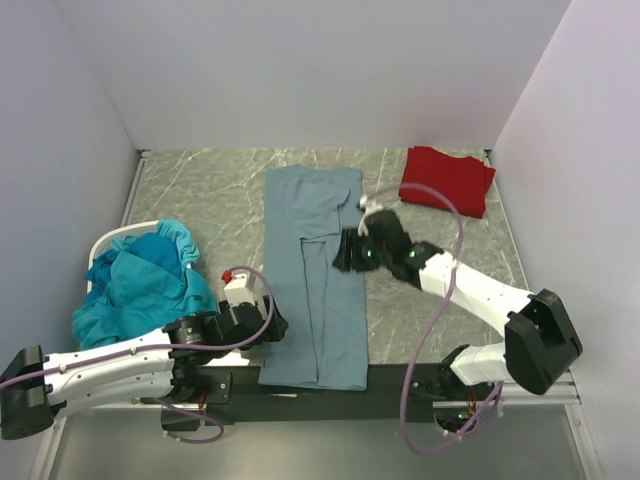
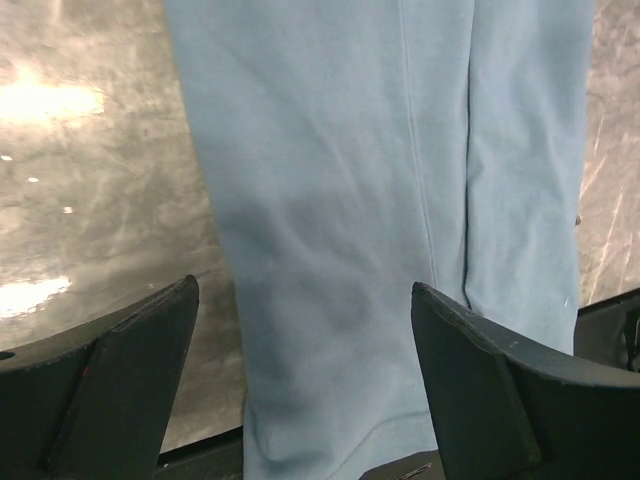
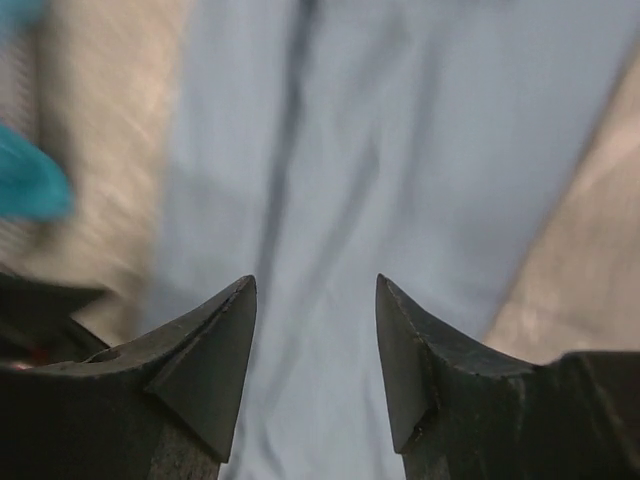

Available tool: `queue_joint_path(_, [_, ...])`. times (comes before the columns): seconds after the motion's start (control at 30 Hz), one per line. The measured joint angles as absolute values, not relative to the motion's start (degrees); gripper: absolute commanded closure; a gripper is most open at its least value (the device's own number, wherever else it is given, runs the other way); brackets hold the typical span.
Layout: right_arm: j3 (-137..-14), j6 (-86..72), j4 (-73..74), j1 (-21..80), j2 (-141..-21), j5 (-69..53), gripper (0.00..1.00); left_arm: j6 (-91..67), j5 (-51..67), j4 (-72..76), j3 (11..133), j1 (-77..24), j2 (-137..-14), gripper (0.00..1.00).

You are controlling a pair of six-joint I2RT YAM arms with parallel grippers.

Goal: Fold and stack the t-shirts
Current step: Fold the tshirt

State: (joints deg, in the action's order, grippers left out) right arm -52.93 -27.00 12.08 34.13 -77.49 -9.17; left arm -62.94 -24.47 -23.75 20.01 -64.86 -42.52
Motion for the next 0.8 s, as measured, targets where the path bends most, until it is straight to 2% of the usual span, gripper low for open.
queue_joint_path(0.13, [-41.9,-30.9,15.5,40.2,-72.7,-3.4,0.43,-63.2,-25.1,-25.6,21.0,-64.9,-42.6,0.12])
queue_joint_path(0.33, [-35.9,-36.3,21.5,46.0,-63.5,1.1,0.44,-64.0,-24.6,-28.6,21.8,-64.9,-45.5,0.16])
queue_joint_path(0.63, [-28.3,-43.3,30.0,53.9,-55.1,-2.1,0.48,-63.8,-20.1,-32.8,24.4,-64.9,-44.3,0.20])
queue_joint_path(0.8, [-26.8,-47.1,33.4,59.1,-51.2,-5.3,0.49,-63.8,-16.3,-33.1,24.4,-65.7,-49.1,0.21])
